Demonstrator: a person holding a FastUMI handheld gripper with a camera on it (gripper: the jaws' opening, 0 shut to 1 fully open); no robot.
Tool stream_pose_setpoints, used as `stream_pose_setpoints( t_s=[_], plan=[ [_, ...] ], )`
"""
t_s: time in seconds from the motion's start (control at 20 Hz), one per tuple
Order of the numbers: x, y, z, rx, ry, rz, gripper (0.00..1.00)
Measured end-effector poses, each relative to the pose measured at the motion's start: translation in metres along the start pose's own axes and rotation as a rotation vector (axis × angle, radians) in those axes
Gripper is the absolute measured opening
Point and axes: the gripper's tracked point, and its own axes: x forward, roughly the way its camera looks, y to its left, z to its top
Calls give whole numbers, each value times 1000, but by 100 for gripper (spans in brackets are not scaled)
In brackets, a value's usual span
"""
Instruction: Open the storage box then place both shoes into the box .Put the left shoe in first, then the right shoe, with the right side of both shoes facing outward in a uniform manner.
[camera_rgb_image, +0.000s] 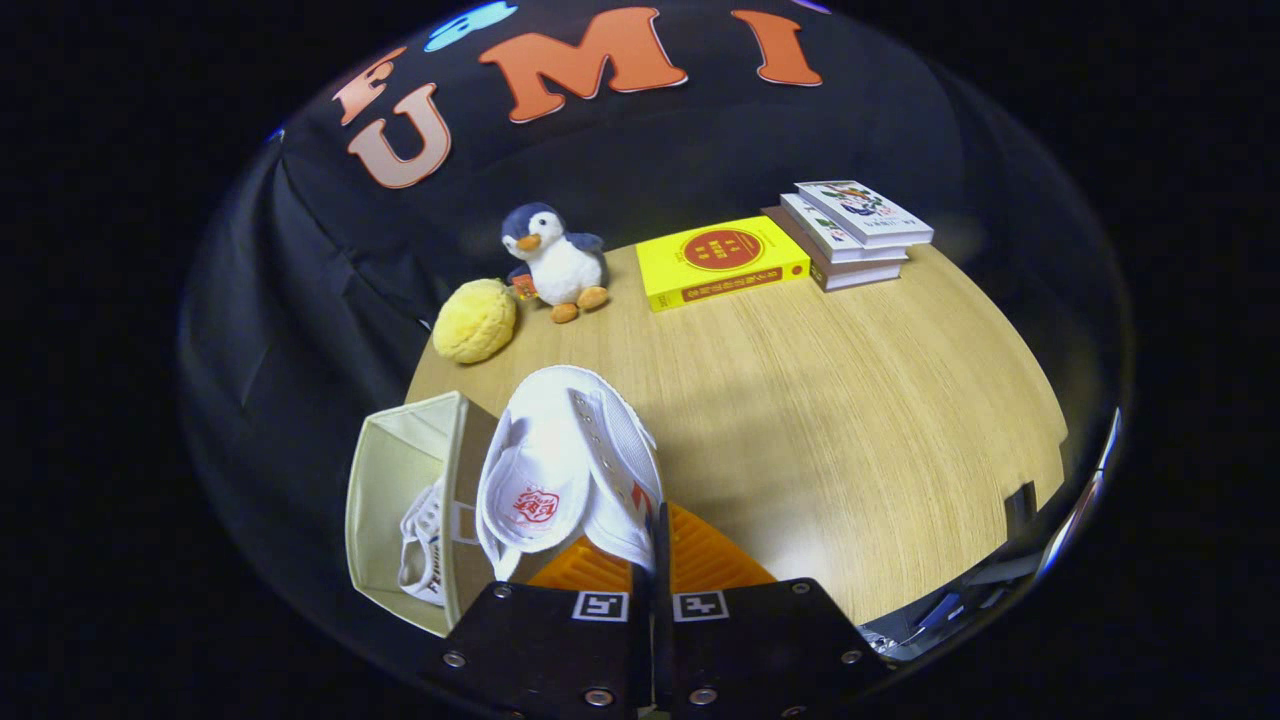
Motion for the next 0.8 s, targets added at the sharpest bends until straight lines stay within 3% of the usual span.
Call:
stream_pose_setpoints(
  t_s=[0.2, 0.5, 0.8],
  plan=[
    [-7, 66, 8, -41, -9, 82, 2],
    [4, 140, -14, -96, 65, 156, 2],
    [37, 162, -49, -88, 130, 88, 2]
  ],
)
